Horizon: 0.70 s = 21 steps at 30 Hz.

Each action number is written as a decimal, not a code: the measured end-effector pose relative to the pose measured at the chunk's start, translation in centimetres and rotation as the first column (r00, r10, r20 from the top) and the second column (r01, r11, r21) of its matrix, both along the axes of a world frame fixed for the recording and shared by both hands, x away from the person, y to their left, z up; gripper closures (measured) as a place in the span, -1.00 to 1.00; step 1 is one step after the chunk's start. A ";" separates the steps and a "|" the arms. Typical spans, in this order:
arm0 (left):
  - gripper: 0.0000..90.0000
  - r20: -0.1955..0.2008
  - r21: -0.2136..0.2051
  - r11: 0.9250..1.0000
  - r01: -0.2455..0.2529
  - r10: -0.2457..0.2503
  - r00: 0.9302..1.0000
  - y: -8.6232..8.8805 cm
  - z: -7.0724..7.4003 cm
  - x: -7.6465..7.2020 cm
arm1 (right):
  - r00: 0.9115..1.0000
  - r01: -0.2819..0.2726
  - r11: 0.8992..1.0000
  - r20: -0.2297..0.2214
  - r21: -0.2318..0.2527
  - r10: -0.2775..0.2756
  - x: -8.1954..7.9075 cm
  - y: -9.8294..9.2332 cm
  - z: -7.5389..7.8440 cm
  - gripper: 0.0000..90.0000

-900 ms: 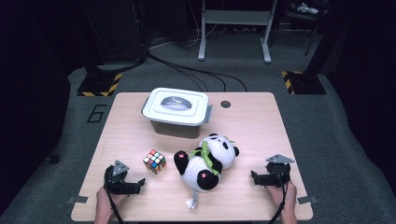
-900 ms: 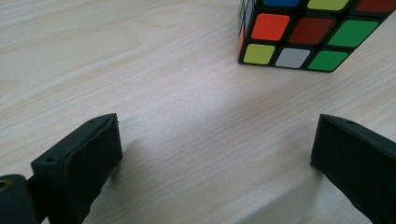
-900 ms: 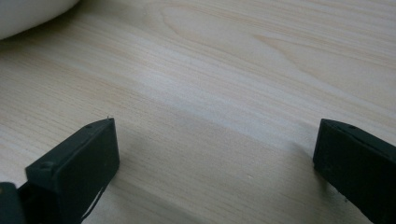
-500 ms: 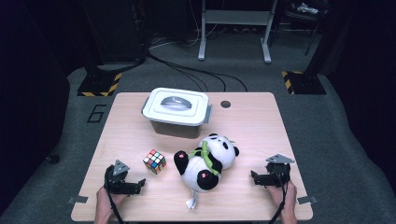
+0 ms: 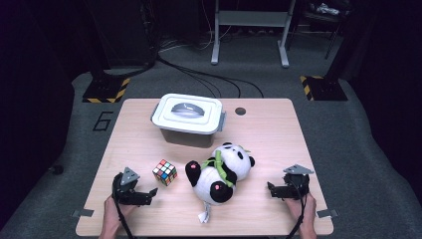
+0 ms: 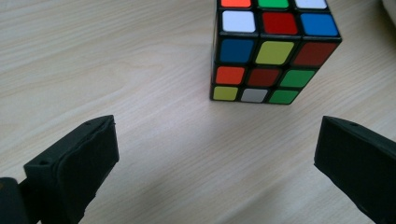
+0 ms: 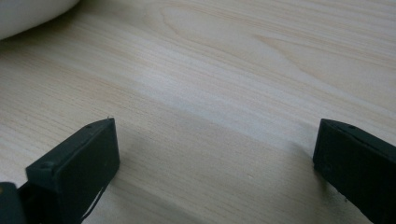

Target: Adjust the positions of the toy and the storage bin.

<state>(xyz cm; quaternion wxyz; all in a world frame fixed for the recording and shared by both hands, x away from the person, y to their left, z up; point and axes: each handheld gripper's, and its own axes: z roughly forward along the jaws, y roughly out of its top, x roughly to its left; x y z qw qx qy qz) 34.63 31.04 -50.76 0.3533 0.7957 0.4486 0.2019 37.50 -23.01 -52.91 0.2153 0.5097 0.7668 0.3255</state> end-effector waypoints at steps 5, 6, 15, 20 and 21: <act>-1.00 0.020 -0.015 1.000 0.005 -0.005 1.000 -0.3 0.6 0.0 | 1.000 0.000 1.000 -0.001 -0.001 0.000 0.0 0.0 0.0 -1.00; -1.00 0.024 -0.012 1.000 0.018 -0.017 1.000 -0.4 1.1 0.1 | 1.000 -0.003 1.000 -0.001 -0.005 0.003 0.0 0.0 0.0 -1.00; -1.00 0.037 -0.036 0.998 0.055 -0.054 0.998 -1.5 2.0 1.0 | 1.000 -0.005 1.000 -0.001 -0.006 0.005 0.0 0.0 0.0 -1.00; -1.00 0.032 -0.060 0.997 0.055 -0.053 0.998 -2.2 2.0 1.5 | 1.000 -0.004 1.000 -0.001 -0.006 0.004 0.0 0.0 0.0 -1.00; -1.00 0.036 -0.061 0.997 0.056 -0.053 0.998 -2.4 2.0 1.6 | 1.000 -0.004 1.000 -0.001 -0.006 0.004 0.0 0.0 0.0 -1.00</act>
